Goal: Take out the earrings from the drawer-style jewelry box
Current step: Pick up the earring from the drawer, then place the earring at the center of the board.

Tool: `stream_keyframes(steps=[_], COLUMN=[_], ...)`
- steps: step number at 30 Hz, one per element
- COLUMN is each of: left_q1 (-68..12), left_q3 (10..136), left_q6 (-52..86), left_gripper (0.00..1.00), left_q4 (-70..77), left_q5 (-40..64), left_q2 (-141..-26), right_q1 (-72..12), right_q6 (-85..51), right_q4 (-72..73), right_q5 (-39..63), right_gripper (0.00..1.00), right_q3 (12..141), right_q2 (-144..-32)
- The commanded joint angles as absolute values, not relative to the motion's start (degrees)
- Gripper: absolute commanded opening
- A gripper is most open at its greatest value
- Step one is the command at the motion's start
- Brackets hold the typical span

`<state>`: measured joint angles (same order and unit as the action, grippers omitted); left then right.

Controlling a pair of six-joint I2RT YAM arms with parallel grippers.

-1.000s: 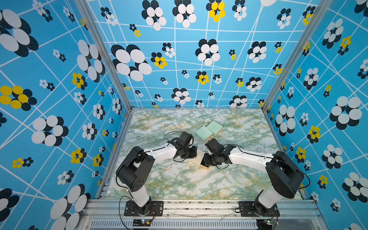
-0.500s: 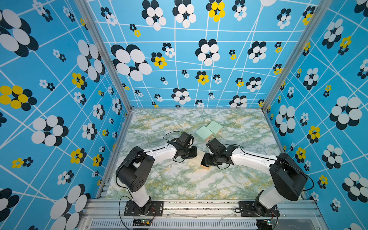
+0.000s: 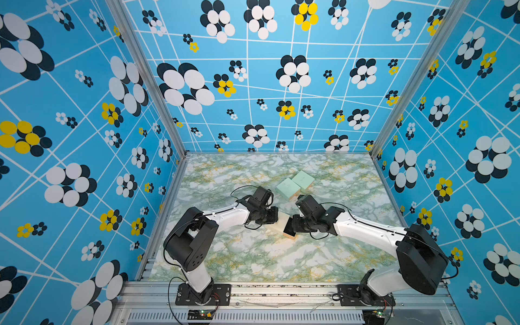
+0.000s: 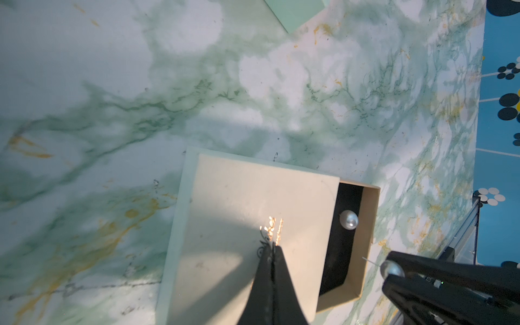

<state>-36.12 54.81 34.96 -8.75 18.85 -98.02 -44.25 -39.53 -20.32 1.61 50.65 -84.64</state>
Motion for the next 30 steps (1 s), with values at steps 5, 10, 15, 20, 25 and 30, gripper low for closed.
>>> stream_keyframes(steps=[5,10,15,20,25,30], left_q1=[-35.8,-35.8,-35.9,-35.8,-35.8,-35.8], left_q3=[52.6,53.4,53.7,53.8,53.9,54.1], left_q6=[34.8,34.4,34.4,34.4,34.3,34.3], left_gripper=[0.0,0.0,0.0,0.0,0.0,0.0], left_q4=[-17.7,-18.0,-18.1,-18.2,-18.2,-18.2], left_q5=[12.7,12.9,13.2,13.0,13.1,13.2], left_q2=[-101.0,-101.7,-101.9,-101.9,-102.1,-102.5], right_q1=[-44.7,-44.5,-44.5,-44.5,-44.5,-44.5], right_q6=[-43.0,-43.8,-43.8,-43.9,-43.7,-43.8], right_q4=[-24.6,-26.6,-25.9,-24.8,-24.3,-24.2], right_q5=[-4.1,-5.5,-5.4,-4.8,-4.3,-4.0], right_gripper=[0.03,0.03,0.03,0.03,0.06,0.13], right_q3=[46.0,44.6,44.1,43.9,43.8,43.8], right_q2=[-78.4,-79.3,-83.1,-85.8,-86.8,-87.4])
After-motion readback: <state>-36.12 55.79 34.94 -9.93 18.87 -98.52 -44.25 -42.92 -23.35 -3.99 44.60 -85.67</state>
